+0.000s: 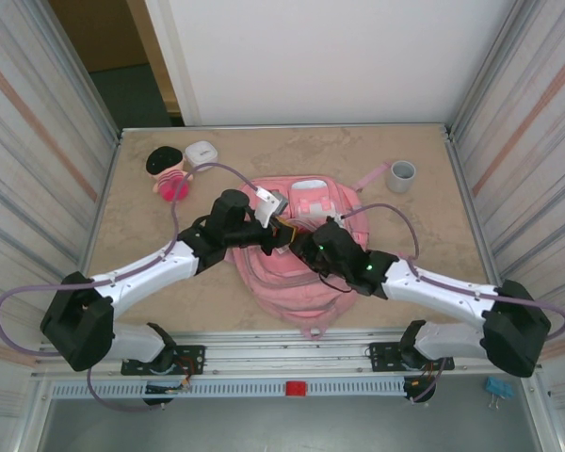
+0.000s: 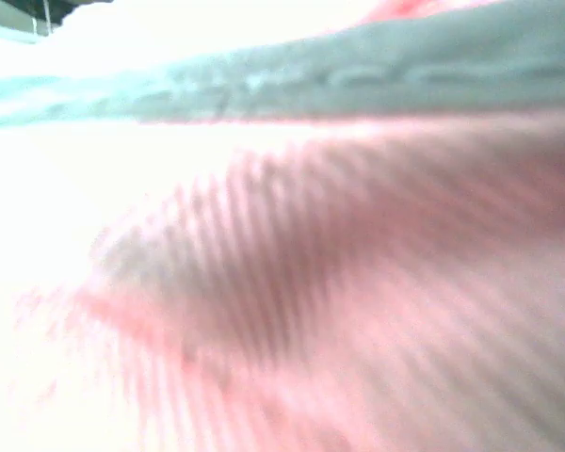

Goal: Pack books, pencil case, and school supplies into a backpack

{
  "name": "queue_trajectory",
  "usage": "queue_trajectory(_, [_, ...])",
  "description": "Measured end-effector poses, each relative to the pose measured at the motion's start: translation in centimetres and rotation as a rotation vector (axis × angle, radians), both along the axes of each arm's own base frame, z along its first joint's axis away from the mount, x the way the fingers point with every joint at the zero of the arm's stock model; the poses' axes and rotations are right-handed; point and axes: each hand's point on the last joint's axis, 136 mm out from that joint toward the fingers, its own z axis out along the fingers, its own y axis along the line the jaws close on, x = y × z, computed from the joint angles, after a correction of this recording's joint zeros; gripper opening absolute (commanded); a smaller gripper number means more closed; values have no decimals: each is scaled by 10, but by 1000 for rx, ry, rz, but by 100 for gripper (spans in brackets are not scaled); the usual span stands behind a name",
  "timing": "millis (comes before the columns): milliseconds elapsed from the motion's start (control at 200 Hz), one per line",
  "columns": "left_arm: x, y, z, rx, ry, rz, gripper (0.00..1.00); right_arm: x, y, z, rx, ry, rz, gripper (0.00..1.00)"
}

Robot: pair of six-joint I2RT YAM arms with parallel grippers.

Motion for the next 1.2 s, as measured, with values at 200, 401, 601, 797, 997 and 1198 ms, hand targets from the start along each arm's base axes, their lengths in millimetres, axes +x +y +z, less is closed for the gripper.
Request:
queue_trajectory(200, [4, 4, -5, 30, -14, 23, 12, -16, -21, 28, -87, -143, 110, 42])
queue_trajectory(401, [2, 5, -5, 35, -13, 25, 47, -26, -41, 40, -251, -277, 238, 46])
queue_trajectory(601, [-5, 9, 14, -6, -27, 21, 77, -26, -44, 62, -400, -451, 416, 52])
queue_trajectory(797, [-8, 32, 28, -43, -20, 84, 86, -38, -45, 73, -563, -685, 653, 60])
queue_trajectory(997, [-4, 63, 9, -19, 47, 206, 90, -41, -40, 57, -761, -848, 895, 62])
queue_trajectory(1198, [-3, 92, -21, 14, 138, 310, 91, -38, -30, 15, -927, -864, 1143, 64])
